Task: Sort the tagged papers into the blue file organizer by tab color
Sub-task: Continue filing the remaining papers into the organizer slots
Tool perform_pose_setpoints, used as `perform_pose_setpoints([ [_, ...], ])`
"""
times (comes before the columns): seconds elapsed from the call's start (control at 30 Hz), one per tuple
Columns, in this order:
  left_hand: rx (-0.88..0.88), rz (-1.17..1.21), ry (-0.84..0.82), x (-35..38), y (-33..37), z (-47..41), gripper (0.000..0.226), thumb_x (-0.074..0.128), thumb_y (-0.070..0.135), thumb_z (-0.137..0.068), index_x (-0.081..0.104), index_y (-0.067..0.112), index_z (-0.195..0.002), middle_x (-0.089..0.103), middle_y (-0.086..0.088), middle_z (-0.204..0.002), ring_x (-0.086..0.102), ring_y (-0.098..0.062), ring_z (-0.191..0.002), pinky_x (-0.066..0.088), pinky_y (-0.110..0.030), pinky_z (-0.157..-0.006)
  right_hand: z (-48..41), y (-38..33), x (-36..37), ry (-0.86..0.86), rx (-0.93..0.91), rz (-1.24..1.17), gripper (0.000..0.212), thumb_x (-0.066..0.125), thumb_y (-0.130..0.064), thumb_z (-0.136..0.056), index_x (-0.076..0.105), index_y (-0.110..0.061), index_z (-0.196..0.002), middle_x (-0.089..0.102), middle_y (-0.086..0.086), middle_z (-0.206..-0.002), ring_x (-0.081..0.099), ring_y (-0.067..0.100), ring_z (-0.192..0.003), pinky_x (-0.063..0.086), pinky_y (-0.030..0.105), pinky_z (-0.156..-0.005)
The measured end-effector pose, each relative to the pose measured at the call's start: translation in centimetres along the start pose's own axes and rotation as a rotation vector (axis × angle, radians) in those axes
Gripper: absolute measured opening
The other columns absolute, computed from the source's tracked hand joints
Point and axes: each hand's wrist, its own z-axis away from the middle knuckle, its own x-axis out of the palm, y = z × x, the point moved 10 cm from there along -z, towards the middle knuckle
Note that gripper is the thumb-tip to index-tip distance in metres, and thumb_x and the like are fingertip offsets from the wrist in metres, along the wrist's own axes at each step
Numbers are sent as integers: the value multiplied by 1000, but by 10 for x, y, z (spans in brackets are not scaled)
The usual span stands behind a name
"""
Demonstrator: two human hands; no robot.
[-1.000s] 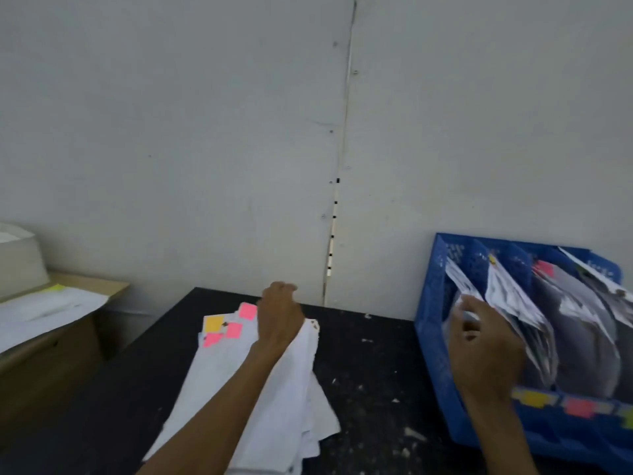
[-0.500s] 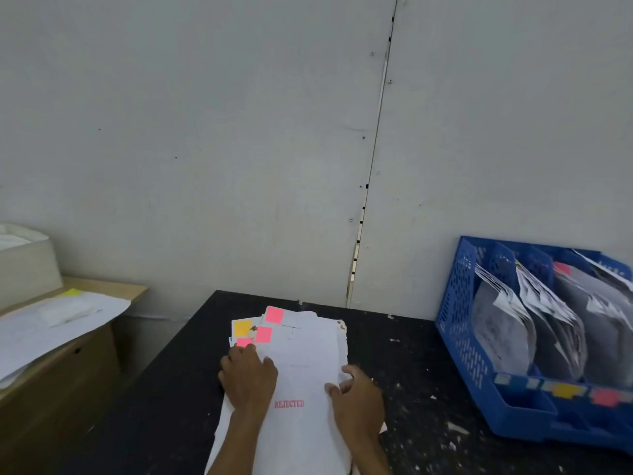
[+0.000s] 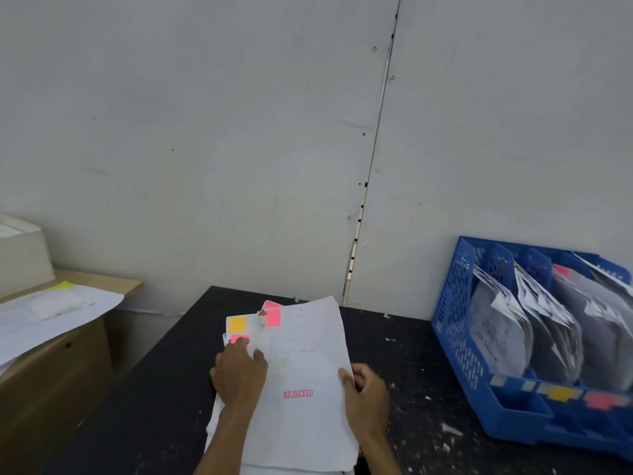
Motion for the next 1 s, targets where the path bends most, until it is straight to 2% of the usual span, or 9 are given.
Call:
perform_pose_setpoints([
  [0.13,51,-105,33,-5,13,7,37,62,28,-89,61,19,-125,62,-6,-123,55,-28,-112,40,-46,-96,-3,-13,-4,-47,-35,-141,8,57,-23,-95,60,-19,-89,70,-3,-81,67,12,-70,58,32,-64],
  [0.23,213,-79,59,-3,54,25,31,65,22,-87,66,17,-117,63,-9,-119,55,-33,-111,39,-49,-92,-5,-33,-27,-26,-90,-245,8,54,-25,-96,59,-18,-95,71,-1,-85,67,10,-72,55,26,-62],
  [0.3,316,28,4,5,88,39,29,64,20,-88,65,17,-116,62,-8,-122,55,-33,-111,37,-47,-93,-8,-50,-51,11,-131,-292,8,54,-25,-97,58,-19,-96,70,-1,-84,66,9,-71,53,24,-60],
  [0.47,589,308,-128,31,223,92,28,62,26,-91,64,19,-118,62,-6,-123,56,-28,-113,41,-45,-97,-26,-71,-179,270,-279,-251,8,51,-31,-98,54,-26,-92,63,-1,-85,61,11,-75,49,25,-65],
  [0.67,942,496,-302,52,385,189,32,56,33,-94,56,25,-126,58,1,-124,55,-16,-108,46,-36,-96,-16,-87,-351,643,-416,-196,7,49,-26,-98,52,-20,-95,56,-4,-77,56,-3,-64,44,13,-53],
  [0.73,1021,525,-392,66,429,224,36,56,33,-95,53,23,-130,56,0,-125,54,-15,-111,45,-32,-96,-13,-83,-396,760,-434,-142,10,49,-31,-98,50,-22,-99,58,0,-78,58,6,-66,43,20,-51],
  [0.8,1043,567,-518,85,465,255,39,56,32,-95,52,22,-133,54,-2,-128,54,-15,-114,45,-32,-99,-11,-78,-428,816,-449,-85,11,48,-34,-98,48,-23,-101,61,2,-76,59,18,-66,43,27,-50],
  [0.9,1006,608,-675,110,500,296,41,56,35,-95,53,21,-134,54,-5,-132,55,-20,-117,45,-35,-101,-6,-73,-458,853,-487,-30,8,48,-28,-99,46,-22,-104,60,-11,-78,60,9,-68,45,25,-50],
  [1.0,923,586,-777,140,519,321,49,48,46,-97,49,22,-139,54,-3,-137,53,-23,-122,44,-33,-100,-11,-68,-472,890,-547,73,23,46,-41,-99,48,-20,-108,60,-4,-82,59,6,-70,52,25,-58],
])
